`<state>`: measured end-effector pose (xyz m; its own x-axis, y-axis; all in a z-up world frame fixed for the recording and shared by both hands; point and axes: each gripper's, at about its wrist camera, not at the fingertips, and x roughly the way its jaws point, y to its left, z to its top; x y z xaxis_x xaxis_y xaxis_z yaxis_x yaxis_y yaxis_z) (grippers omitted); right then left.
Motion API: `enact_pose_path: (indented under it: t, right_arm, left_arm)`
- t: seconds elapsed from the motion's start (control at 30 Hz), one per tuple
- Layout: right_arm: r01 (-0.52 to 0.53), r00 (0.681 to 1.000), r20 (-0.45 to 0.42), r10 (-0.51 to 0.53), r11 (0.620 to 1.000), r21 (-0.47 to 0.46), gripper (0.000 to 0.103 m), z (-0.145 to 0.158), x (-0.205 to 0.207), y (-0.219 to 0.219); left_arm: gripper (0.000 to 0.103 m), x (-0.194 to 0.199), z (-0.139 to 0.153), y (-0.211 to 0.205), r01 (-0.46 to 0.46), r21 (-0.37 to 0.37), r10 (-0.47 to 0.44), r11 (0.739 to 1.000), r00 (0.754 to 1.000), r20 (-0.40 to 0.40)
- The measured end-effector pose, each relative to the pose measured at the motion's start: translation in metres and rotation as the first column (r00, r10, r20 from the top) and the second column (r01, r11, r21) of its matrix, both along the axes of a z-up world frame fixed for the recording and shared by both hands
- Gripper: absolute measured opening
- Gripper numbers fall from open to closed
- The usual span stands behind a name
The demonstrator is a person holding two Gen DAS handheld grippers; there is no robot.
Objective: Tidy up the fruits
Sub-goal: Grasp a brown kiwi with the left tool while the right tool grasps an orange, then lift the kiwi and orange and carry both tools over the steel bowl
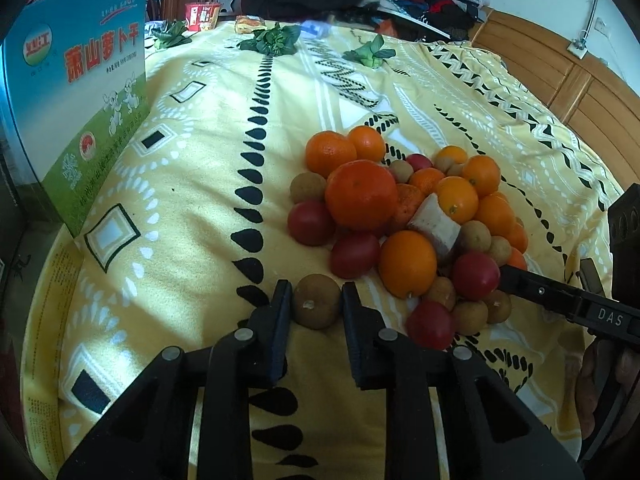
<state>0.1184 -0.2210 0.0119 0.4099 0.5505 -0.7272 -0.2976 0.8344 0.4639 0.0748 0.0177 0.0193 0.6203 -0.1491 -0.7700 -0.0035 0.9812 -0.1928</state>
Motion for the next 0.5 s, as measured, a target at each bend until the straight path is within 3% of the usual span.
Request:
enact_pose_path:
  t: [0.13, 0.27, 0.5]
  right_arm:
    - [0.019, 0.997, 0.069, -0.016, 0.999, -0.045, 0.038, 0.020, -0.012, 0.001]
    - [0.062, 0.981, 0.193, -0.034, 0.988, -0.140, 0.038, 0.061, -0.028, 0.011]
    - [0.085, 0.918, 0.396, 0.013, 0.970, -0.229, 0.038, 0.145, -0.045, 0.049]
  left_arm:
    - [0.025, -0.013, 0.027, -0.004, -0.004, 0.026, 0.003, 1.000, 0.998, 0.066]
    - [0.025, -0.023, 0.073, 0.002, -0.057, 0.025, 0.053, 0.998, 0.987, 0.149]
    - [0.025, -0.041, 0.164, 0.027, -0.110, 0.039, 0.094, 0.993, 0.953, 0.287]
